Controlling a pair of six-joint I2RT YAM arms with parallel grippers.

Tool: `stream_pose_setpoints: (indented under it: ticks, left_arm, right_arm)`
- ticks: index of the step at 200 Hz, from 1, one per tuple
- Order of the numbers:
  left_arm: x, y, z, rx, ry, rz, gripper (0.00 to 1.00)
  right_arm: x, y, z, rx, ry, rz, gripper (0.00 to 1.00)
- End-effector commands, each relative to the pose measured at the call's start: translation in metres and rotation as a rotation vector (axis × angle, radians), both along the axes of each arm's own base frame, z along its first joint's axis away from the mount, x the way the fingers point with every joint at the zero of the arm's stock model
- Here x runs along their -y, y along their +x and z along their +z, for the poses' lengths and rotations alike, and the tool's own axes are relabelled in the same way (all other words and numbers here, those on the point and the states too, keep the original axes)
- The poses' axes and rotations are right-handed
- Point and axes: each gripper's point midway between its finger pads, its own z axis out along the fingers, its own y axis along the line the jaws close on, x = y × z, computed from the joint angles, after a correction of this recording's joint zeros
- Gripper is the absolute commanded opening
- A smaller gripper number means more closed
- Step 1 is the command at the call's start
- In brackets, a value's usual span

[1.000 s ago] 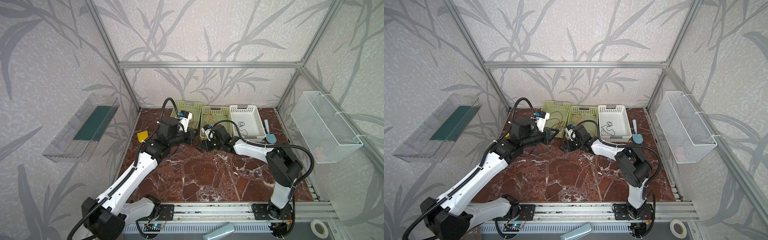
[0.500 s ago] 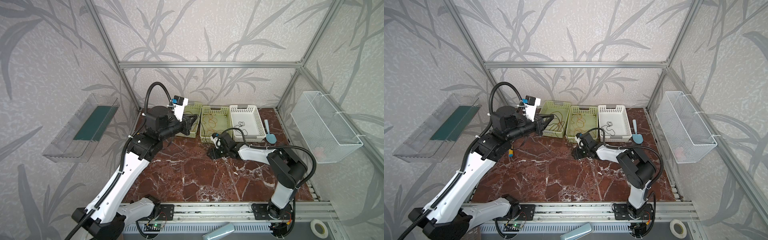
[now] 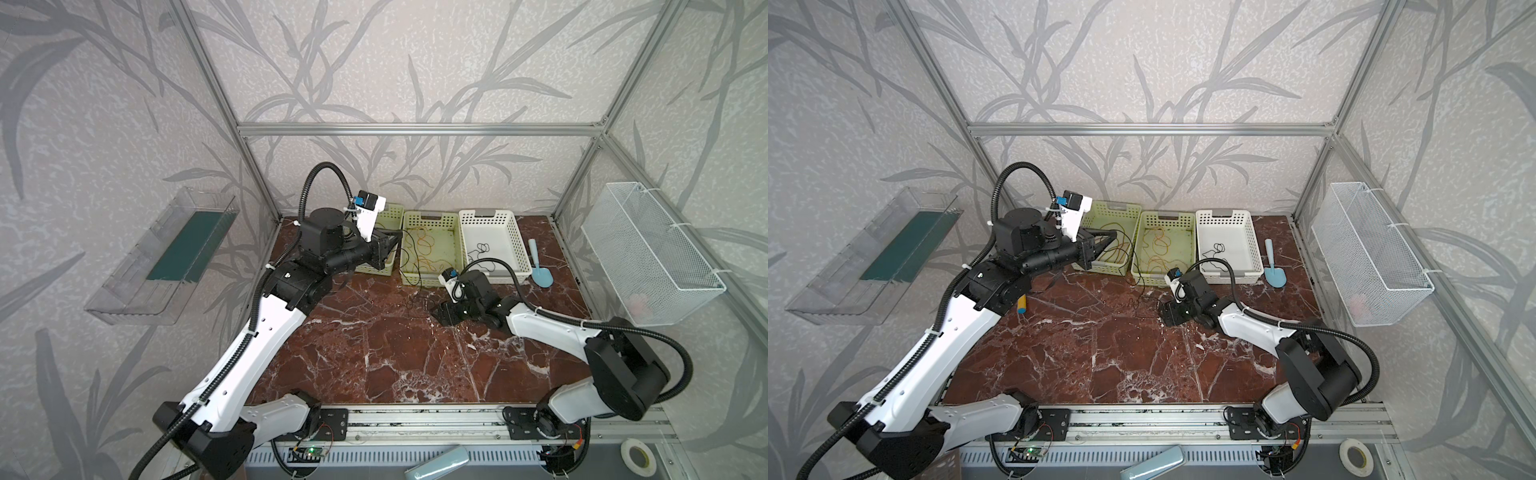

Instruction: Untangle the cables

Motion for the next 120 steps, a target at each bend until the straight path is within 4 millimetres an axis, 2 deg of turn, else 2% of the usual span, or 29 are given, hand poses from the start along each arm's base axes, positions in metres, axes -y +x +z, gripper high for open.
stream_pose_setpoints:
  ticks: [1,31,52,70,100,120]
  left_arm:
    - [0.01,-0.006,0.009,0.022,-0.046,-0.061,0.0]
    - [0.01,-0.007,0.008,0.03,-0.048,-0.059,0.0]
    - [0.012,-0.008,0.009,0.027,-0.06,-0.067,0.0]
    - [0.014,-0.009,0.014,0.035,-0.081,-0.072,0.0]
    - [0.016,-0.011,0.022,0.058,-0.098,-0.069,0.0]
    - [0.017,-0.01,0.025,0.069,-0.099,-0.063,0.0]
  right_arm:
    - [-0.011,-0.004,0.029,0.124,0.079,0.104,0.75]
    - [-0.022,-0.006,0.057,0.197,0.17,0.155,0.74]
    - [-0.027,-0.005,0.069,0.226,0.212,0.17,0.73]
    - [-0.033,-0.004,0.071,0.207,0.227,0.181,0.73]
    - [-0.033,0.007,0.06,0.15,0.218,0.116,0.72]
    - [-0.039,0.005,0.064,0.141,0.281,0.114,0.72]
